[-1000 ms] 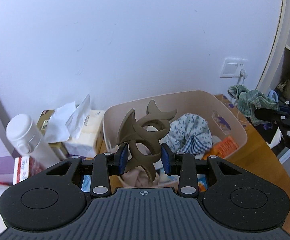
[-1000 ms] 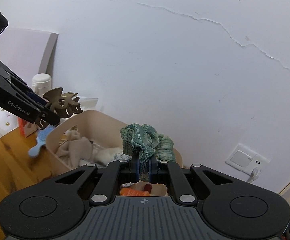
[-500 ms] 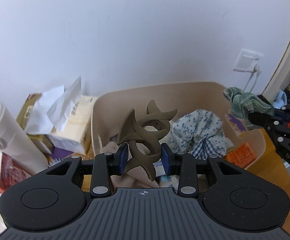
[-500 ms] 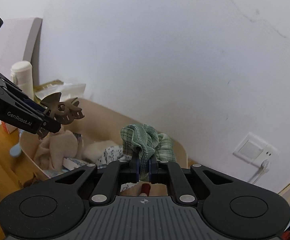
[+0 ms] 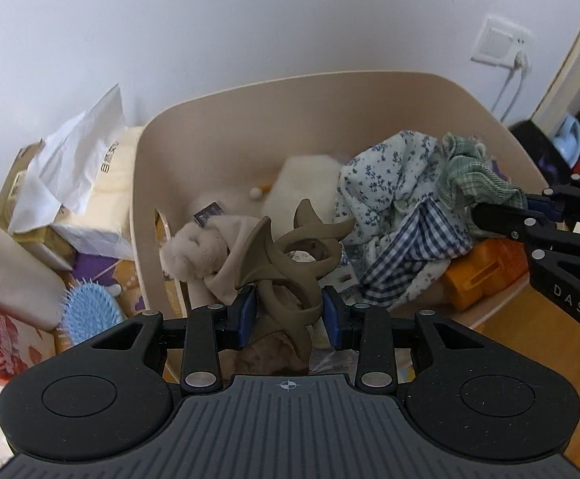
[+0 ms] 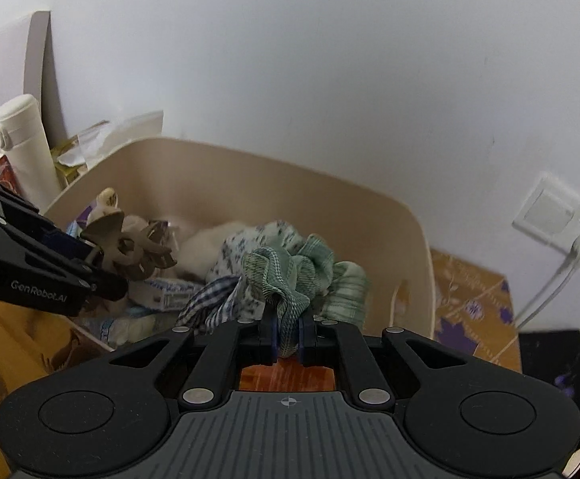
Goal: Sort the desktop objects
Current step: 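Open both tools to drop the claw clip and scrunchie into the basket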
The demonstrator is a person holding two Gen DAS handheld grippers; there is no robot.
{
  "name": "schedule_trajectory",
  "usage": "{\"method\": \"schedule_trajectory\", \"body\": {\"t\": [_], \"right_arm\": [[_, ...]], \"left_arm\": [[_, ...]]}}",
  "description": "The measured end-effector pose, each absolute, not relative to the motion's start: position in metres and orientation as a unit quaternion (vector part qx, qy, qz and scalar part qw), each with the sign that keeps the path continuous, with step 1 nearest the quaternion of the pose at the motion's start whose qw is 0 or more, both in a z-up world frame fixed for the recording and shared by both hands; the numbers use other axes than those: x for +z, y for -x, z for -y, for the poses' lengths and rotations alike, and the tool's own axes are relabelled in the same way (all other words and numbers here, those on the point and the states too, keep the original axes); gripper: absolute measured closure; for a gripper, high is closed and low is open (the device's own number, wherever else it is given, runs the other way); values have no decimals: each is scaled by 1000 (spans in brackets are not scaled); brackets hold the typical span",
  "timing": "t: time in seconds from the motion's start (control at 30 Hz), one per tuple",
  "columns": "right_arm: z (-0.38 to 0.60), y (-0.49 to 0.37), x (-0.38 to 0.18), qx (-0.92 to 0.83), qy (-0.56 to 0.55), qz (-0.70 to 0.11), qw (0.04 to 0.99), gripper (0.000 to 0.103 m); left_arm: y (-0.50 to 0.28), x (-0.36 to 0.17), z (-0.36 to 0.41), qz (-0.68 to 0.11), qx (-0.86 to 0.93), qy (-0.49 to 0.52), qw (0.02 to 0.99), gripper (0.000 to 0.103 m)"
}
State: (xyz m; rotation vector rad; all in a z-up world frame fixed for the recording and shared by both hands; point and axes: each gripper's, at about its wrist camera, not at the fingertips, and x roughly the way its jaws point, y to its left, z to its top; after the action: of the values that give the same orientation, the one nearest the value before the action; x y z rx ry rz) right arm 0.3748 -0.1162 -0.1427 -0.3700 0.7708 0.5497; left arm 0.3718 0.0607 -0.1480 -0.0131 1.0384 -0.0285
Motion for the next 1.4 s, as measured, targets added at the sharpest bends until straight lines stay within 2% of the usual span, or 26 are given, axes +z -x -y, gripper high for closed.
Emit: {"method": "schedule_trajectory", "body": {"t": [0.1, 0.23, 0.3, 0.37, 0.4, 0.47, 0.53, 0.63, 0.77, 0.83, 0.9, 1.0, 1.4], "right_arm": [[116, -377, -146, 265, 163, -384, 869, 89], [119, -378, -146, 265, 150, -395, 867, 74], [119, -377, -144, 266, 147, -396, 866, 70], [121, -376, -142, 269, 137, -397, 867, 62], [123, -375, -140, 269, 130, -398, 867, 54], [126, -374, -135, 270, 112, -399, 869, 32], [131, -373, -131, 266, 89, -406, 870, 25], [138, -372, -126, 257, 62, -413, 872, 24], [146, -366, -119, 257, 53, -411, 873, 17], [150, -362, -113, 258, 49, -408, 874, 17], [153, -359, -107, 259, 49, -403, 876, 16], [158, -353, -96, 259, 48, -393, 881, 7], [179, -328, -67, 283, 58, -368, 884, 0]], "left_arm": [[-373, -148, -61, -498, -13, 7, 867, 67], [-372, -148, -61, -501, -13, 9, 865, 65], [-372, -148, -59, -502, -11, 8, 865, 57], [-370, -147, -59, -503, 0, 12, 864, 43], [-369, -146, -60, -502, 7, 17, 865, 41], [-368, -143, -62, -502, 17, 25, 864, 37], [-366, -139, -64, -502, 24, 28, 864, 36], [-363, -134, -65, -506, 23, 31, 862, 30], [-353, -123, -62, -497, 32, 25, 867, 27], [-349, -116, -62, -493, 35, 34, 868, 26], [-345, -110, -61, -492, 36, 36, 869, 26], [-336, -99, -57, -482, 37, 30, 875, 26], [-291, -59, -42, -453, 66, 17, 889, 23]]}}
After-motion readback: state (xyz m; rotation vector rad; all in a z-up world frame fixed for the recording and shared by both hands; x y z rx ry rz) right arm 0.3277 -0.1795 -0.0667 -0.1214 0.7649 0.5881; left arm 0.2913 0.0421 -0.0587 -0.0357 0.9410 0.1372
